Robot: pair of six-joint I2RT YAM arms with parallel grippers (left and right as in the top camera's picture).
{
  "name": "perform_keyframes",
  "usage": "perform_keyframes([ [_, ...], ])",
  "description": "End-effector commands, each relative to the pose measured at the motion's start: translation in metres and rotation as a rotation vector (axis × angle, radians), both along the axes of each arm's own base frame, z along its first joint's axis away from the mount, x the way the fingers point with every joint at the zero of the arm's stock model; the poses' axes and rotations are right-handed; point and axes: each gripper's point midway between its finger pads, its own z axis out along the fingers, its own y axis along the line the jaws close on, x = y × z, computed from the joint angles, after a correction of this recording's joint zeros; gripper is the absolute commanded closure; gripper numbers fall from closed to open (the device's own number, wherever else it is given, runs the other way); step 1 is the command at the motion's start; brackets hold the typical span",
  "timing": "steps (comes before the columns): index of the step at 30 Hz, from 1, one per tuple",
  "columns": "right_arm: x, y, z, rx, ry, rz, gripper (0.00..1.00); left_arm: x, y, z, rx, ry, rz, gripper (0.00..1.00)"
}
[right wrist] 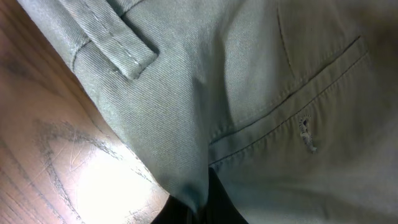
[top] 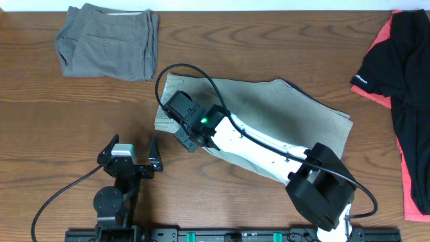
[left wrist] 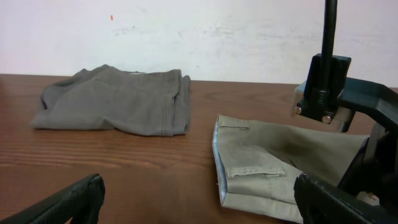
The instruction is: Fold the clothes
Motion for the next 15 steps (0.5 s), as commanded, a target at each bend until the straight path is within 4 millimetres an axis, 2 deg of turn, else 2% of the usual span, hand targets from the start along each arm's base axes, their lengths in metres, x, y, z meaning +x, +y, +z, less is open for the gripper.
perform_keyframes([
  [1,0.0024,0.0003,0.0155,0.045,-0.003,-0.019,0.97,-0.0012,-0.0049,-0.0137,-0.011,0.039,-0.026,0.02],
  [4,0.0025,0.0004,0.0155,0.045,-0.004,-0.019,0.94,-0.0012,-0.0049,-0.0137,-0.011,0.039,-0.026,0.02],
  [6,0.0024,0.0003,0.0155,0.045,-0.003,-0.019,0.99,-0.0012,-0.0049,-0.0137,-0.011,0.039,-0.026,0.02],
  [15,0.0024,0.0003,0.0162,0.046,-0.004,-0.020,0.99,-0.0012,-0.0049,-0.0137,-0.011,0.039,-0.026,0.02],
])
